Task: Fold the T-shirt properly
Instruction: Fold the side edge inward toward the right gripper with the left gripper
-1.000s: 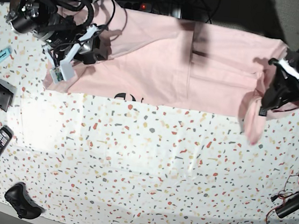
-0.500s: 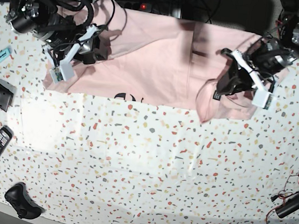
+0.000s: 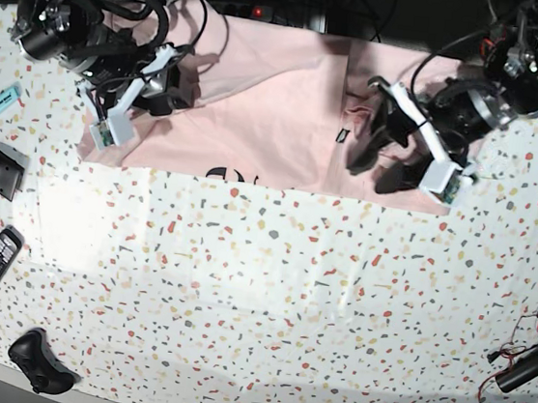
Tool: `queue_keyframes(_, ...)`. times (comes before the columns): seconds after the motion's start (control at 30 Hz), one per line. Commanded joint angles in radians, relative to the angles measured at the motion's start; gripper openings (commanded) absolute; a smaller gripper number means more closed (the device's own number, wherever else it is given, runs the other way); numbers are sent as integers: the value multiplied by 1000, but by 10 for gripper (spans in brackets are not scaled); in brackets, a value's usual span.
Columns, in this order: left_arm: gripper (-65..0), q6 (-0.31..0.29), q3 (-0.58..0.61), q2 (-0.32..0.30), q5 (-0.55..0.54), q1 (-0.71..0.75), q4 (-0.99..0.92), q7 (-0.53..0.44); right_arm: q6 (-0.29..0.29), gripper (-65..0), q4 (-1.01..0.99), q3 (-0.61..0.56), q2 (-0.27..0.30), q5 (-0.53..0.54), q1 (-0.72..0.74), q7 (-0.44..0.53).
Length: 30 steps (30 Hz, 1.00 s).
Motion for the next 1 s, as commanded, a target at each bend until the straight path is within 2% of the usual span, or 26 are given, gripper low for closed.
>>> queue_keyframes(0.0, -373, -2, -24, -6, 52, -5, 23, -11, 11, -442, 16, 3, 9, 12, 6, 21)
queue_keyframes(0.1, -373, -1, -92, -14, 233, 3, 19, -10, 11, -442, 16, 3, 9, 12, 6, 21)
queue_keyframes(0.3, -373, 10, -114, -103, 284, 20, 5, -10, 11, -442, 16, 3, 9, 12, 6, 21)
queue_keyframes(0.67, -375, 13, -114, -103, 290, 13, -224, -25, 11, -442, 16, 3, 9, 12, 6, 19)
queue_keyframes(0.7, -389, 13, -114, -103, 266, 13, -223, -24, 11, -442, 16, 3, 9, 12, 6, 19)
queue_keyframes(0.77, -464, -17, -114, -103, 209, 12, -222, -24, 11, -442, 16, 3, 9, 12, 6, 19)
queue_keyframes(0.87, -650, -109, -114, -103, 138, 13, -222, -17, 11, -442, 16, 3, 9, 12, 6, 19)
queue_keyframes(0.97, -650, -143, -114, -103, 88, 14, -222, -18, 11, -442, 16, 3, 9, 12, 6, 19)
